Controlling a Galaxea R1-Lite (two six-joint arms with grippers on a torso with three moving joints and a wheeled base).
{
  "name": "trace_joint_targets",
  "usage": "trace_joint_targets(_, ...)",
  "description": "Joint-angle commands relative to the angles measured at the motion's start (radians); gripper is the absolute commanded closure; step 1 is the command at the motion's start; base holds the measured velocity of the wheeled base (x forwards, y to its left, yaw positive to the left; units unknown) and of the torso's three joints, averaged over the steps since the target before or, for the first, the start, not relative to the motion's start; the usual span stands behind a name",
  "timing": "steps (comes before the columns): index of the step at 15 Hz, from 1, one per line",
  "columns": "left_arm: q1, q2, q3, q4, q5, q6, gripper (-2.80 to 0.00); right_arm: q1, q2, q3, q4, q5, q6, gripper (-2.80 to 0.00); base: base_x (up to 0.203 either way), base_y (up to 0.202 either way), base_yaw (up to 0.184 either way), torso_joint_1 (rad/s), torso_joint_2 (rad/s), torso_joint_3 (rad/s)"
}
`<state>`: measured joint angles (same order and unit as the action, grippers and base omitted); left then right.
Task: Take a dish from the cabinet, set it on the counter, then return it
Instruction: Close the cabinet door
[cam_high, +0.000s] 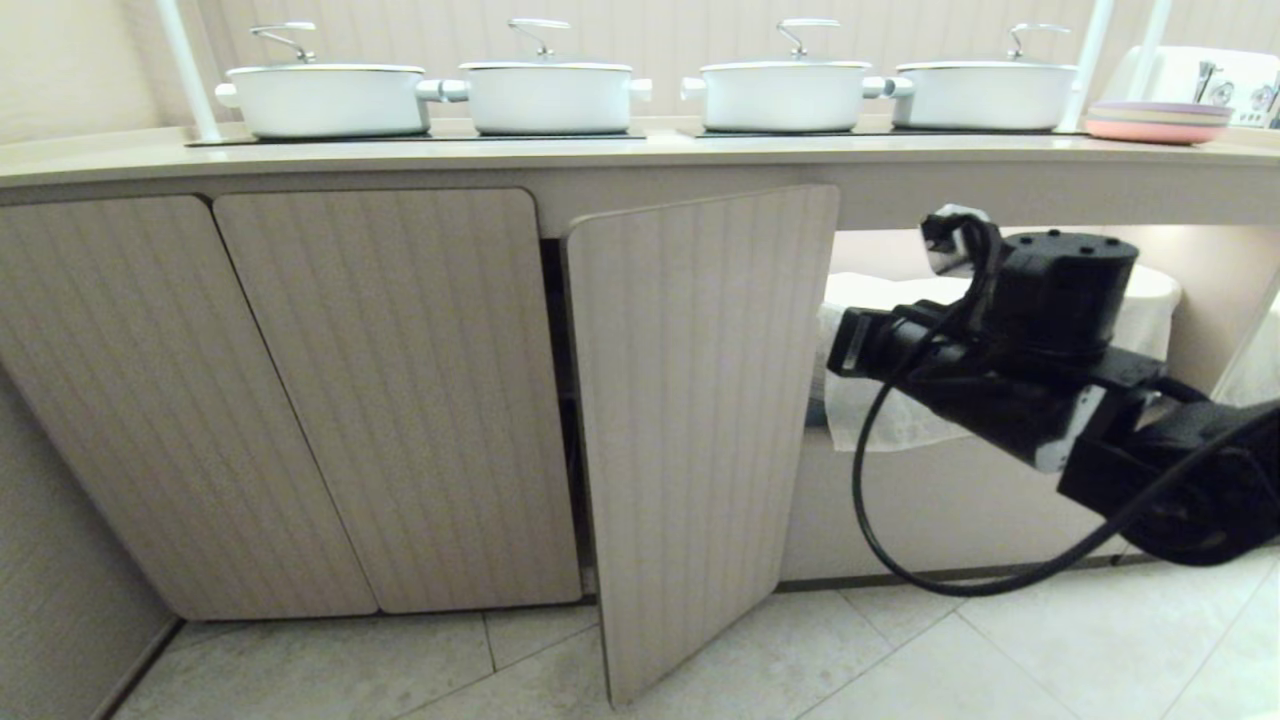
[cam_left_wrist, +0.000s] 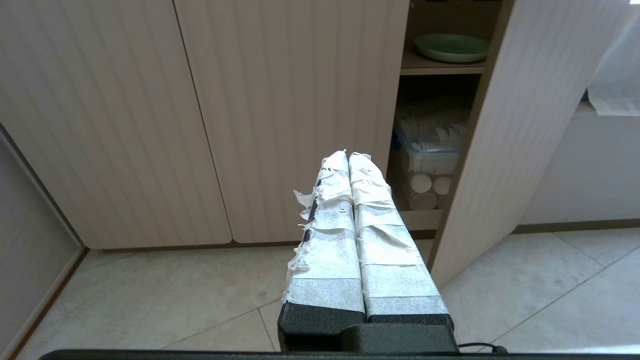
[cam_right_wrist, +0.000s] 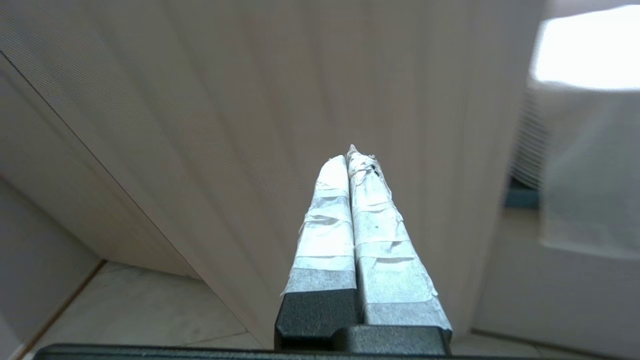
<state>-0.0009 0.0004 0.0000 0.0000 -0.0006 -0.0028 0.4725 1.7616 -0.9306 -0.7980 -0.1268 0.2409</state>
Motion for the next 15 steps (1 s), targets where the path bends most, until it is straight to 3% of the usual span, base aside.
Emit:
trace_joint_targets(1, -0.001, 0.0, 0.0, 0.0, 0.0, 0.0, 0.0, -0.024, -0.09, 0.065, -0.002, -0.001, -0.002, 0.0, 0.0, 0.0, 0.0, 0.0, 0.0, 0.0)
trace_joint_targets(5, -0.001, 0.0, 0.0, 0.0, -0.001, 0.0, 0.0, -0.116, -0.169, 0.19, -0.009, -0.001, -0.109, 0.0, 0.0, 0.0, 0.0, 0.0, 0.0, 0.0)
trace_joint_targets(8, 0.001, 0.0, 0.0, 0.0, -0.001, 0.0, 0.0, -0.183, -0.23, 0.312, -0.039, -0.002, -0.147, 0.0, 0.0, 0.0, 0.0, 0.0, 0.0, 0.0)
trace_joint_targets(15, 0.001, 0.0, 0.0, 0.0, -0.001, 0.0, 0.0, -0.294, -0.446, 0.819, -0.175, -0.001, -0.25, 0.0, 0.0, 0.0, 0.0, 0.0, 0.0, 0.0)
